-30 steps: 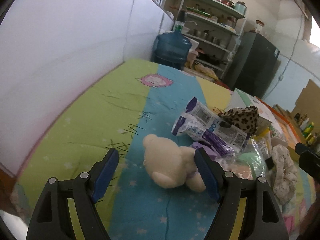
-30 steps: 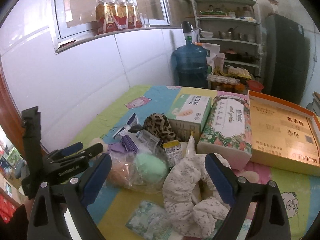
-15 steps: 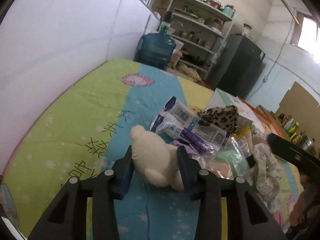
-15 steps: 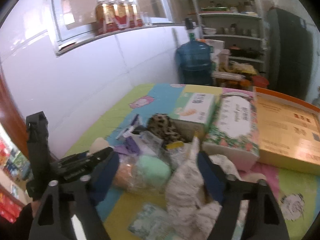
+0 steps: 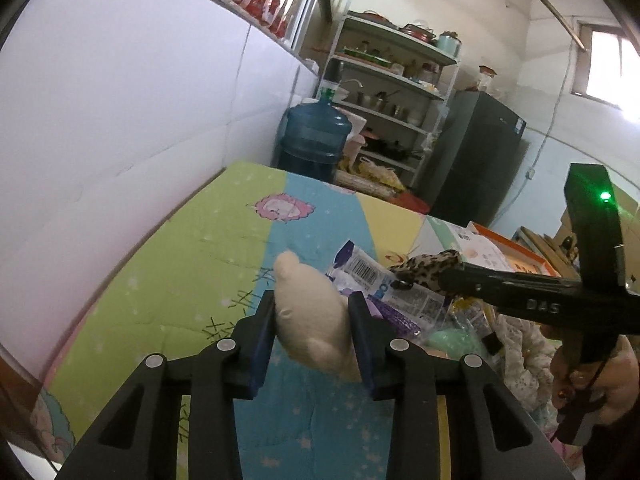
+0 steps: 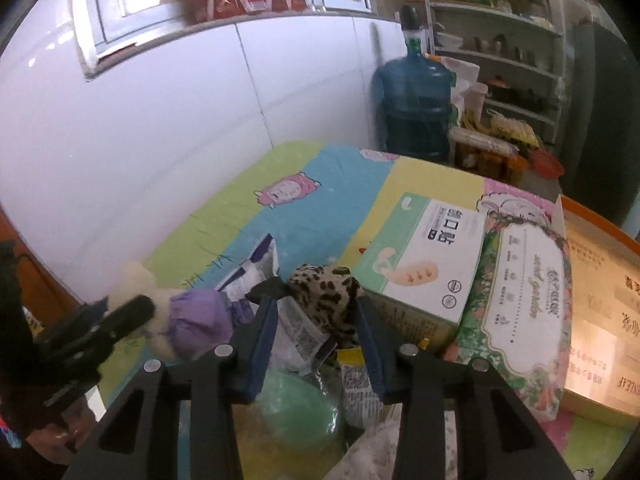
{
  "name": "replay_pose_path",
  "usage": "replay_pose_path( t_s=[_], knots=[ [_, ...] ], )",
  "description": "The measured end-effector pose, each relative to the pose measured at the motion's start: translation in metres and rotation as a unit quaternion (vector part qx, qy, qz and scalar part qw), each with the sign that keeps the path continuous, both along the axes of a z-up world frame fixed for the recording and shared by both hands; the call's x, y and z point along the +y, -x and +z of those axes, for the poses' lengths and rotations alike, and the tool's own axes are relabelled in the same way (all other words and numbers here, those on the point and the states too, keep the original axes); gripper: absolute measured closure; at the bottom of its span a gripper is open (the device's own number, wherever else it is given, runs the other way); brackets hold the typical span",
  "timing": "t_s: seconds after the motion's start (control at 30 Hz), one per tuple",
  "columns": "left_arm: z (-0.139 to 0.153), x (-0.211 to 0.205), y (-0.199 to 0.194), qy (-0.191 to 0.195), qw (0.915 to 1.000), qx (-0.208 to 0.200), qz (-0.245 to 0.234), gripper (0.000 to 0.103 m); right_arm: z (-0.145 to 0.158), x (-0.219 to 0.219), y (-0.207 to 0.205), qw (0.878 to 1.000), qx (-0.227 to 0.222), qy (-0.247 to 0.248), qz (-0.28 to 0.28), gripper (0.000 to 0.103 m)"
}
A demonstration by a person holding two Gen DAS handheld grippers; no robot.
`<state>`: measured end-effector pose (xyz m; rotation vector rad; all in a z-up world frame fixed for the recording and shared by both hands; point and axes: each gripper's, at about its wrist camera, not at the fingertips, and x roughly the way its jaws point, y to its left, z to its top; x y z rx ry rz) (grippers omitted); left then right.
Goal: Organize soft objects
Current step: 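Lift the teddy bear and leopard cloth and carry both toward the orange box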
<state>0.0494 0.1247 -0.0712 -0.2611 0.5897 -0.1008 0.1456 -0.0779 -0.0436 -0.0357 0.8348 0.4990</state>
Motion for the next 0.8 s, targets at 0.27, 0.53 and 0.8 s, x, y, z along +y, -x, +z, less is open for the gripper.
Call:
replay_pose_path(
  t_s=[0.27, 0.53, 0.8],
  knots=[
    [-0.001, 0.004, 0.000, 0.003, 1.0000, -0.002, -0.001, 0.069, 0.000, 0.000, 0.000, 1.000, 0.001, -0.006, -0.006, 0.097],
    [0.007, 0.004, 0.007, -0.001, 0.9997, -0.024, 0.002, 0.070, 0.022, -0.009, 0.017, 0.999, -0.029, -0.035, -0.003, 0.098],
    [0.023, -0.002, 0.020, 0.002, 0.9989, -0.046, -0.007, 0.072, 0.049, -0.018, 0.038, 0.996, -0.067, -0.054, 0.001, 0.098]
  ],
)
